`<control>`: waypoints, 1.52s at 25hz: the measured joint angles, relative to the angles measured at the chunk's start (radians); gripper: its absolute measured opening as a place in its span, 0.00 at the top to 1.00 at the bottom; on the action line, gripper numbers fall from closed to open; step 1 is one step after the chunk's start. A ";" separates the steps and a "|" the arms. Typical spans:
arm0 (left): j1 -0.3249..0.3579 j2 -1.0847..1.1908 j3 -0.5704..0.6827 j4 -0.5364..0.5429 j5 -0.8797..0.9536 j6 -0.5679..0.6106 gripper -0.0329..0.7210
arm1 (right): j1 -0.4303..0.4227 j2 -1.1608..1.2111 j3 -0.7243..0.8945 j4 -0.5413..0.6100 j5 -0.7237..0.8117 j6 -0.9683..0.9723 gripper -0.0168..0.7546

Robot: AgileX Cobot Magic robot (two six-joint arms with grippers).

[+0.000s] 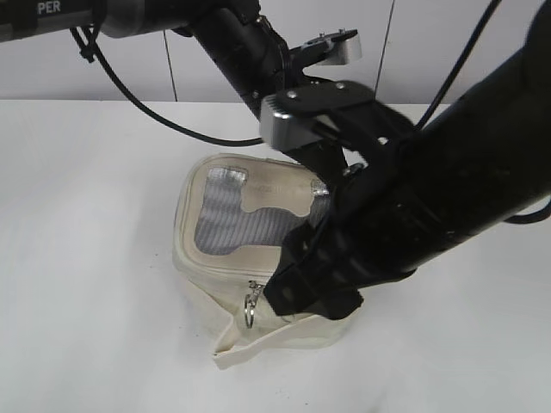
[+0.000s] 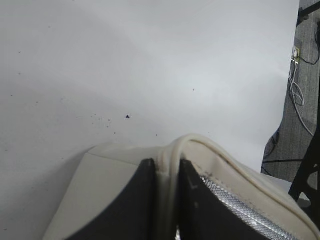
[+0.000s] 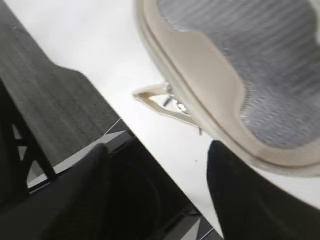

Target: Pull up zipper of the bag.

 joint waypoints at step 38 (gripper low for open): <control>0.346 -0.502 0.105 0.687 -0.027 -0.671 0.46 | -0.705 -0.090 -0.041 -0.380 0.157 0.226 0.22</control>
